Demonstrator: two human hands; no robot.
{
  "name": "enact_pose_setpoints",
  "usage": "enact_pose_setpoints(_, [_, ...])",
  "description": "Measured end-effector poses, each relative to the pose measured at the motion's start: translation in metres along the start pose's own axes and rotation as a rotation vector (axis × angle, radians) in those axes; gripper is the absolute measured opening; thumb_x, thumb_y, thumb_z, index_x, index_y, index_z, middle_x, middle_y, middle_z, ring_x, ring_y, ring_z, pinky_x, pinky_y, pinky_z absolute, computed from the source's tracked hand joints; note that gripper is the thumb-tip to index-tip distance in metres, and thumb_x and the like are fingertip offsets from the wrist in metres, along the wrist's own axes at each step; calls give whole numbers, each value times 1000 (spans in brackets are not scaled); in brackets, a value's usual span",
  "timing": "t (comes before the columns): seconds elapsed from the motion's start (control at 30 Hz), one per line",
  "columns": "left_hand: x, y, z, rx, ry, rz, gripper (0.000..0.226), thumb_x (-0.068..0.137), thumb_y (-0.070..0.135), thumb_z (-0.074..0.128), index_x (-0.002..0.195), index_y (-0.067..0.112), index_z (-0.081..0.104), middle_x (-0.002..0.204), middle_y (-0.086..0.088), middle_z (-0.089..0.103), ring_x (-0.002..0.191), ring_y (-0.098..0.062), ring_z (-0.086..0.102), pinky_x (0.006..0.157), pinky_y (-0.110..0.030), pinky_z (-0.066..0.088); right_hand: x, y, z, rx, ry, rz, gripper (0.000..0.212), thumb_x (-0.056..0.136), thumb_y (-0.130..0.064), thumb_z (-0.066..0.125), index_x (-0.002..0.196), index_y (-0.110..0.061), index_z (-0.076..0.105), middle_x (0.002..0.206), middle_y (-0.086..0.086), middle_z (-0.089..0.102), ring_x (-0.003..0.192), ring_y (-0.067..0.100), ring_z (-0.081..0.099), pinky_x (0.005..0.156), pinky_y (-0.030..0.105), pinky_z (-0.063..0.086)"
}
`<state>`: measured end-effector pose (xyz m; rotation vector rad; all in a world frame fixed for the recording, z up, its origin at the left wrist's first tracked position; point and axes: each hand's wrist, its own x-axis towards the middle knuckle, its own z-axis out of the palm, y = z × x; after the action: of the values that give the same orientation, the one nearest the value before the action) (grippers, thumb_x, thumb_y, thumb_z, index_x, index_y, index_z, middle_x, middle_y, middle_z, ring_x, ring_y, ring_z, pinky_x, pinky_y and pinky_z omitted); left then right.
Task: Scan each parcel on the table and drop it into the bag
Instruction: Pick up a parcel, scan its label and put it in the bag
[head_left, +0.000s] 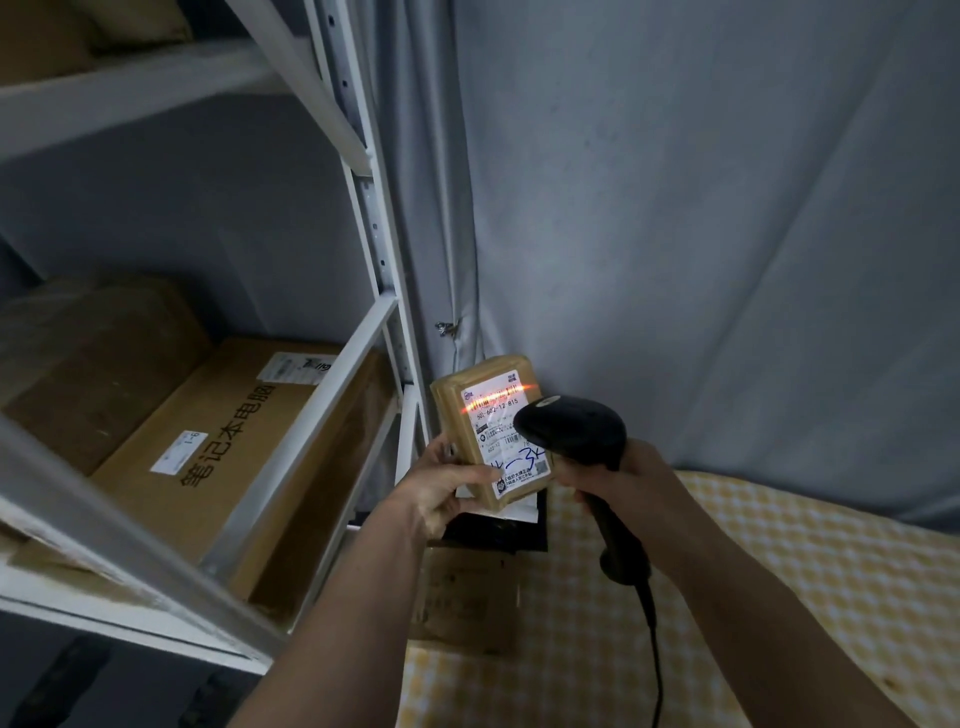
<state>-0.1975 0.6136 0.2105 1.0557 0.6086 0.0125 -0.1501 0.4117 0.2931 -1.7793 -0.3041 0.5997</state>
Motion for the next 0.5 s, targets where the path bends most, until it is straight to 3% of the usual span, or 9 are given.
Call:
enact_pose_setpoints(0.23, [2, 3, 2, -11, -24, -52, 88, 48, -10, 82, 126, 17, 52, 113, -14, 70, 110, -35, 64, 76, -51, 57, -1, -1, -2, 14, 11, -4, 9, 85, -18, 69, 91, -12, 69, 61, -4, 65, 66, 15, 61, 67, 27, 46])
enact_pose_setpoints(0.37, [1, 6, 2, 0, -21, -61, 92, 47, -5, 84, 129, 18, 50, 113, -11, 71, 108, -32, 65, 78, -51, 57, -2, 0, -1, 82, 38, -1, 12, 83, -19, 72, 93, -13, 70, 80, 12, 71, 75, 21, 64, 78, 36, 52])
enact_pose_setpoints(0.5, [2, 11, 1, 34, -12, -38, 81, 49, 2, 86, 122, 20, 54, 113, -9, 71, 108, -30, 65, 82, -52, 57, -5, 1, 0, 146, 107, -29, 8, 82, -13, 71, 90, -14, 71, 73, 3, 71, 75, 20, 65, 77, 36, 53])
